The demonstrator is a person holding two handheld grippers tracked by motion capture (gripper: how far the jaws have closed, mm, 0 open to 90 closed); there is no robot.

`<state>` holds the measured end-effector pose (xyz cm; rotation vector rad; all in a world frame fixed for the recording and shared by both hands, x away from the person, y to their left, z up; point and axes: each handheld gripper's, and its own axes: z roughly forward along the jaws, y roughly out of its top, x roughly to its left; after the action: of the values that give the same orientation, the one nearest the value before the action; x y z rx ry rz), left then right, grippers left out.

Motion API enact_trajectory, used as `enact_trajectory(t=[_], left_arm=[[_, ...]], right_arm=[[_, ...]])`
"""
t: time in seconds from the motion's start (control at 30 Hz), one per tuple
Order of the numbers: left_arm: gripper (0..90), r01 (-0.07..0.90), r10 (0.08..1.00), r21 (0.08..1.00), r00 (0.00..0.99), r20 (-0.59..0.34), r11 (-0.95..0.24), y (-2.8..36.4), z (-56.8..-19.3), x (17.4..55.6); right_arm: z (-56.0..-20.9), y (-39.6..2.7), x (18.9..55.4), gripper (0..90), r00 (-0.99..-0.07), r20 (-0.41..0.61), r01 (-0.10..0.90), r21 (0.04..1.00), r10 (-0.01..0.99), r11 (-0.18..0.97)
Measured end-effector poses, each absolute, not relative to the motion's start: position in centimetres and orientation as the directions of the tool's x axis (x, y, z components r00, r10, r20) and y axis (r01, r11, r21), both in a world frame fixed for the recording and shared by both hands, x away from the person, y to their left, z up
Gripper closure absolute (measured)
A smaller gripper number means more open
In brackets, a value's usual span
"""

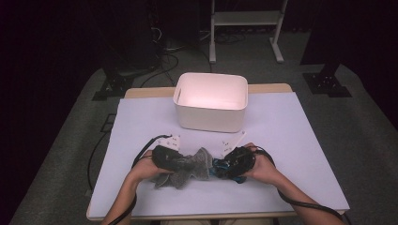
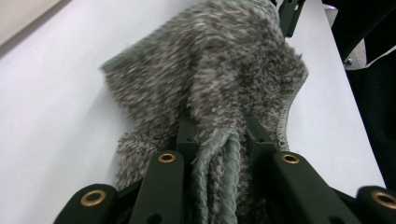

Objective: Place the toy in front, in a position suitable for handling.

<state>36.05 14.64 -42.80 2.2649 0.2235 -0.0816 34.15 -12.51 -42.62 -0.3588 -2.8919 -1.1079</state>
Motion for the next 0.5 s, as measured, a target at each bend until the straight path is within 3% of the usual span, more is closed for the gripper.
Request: enact_trajectory(t=[0.5], left_arm=[[75.3, 0.061, 0.091, 0.818, 0.996, -0.010, -0.572, 15.0, -35.7, 35.1]], right_arm=[[-40.0, -12.7, 34.3, 55.5, -0.974, 0.107, 0.204, 0.800, 0.201, 0.563]])
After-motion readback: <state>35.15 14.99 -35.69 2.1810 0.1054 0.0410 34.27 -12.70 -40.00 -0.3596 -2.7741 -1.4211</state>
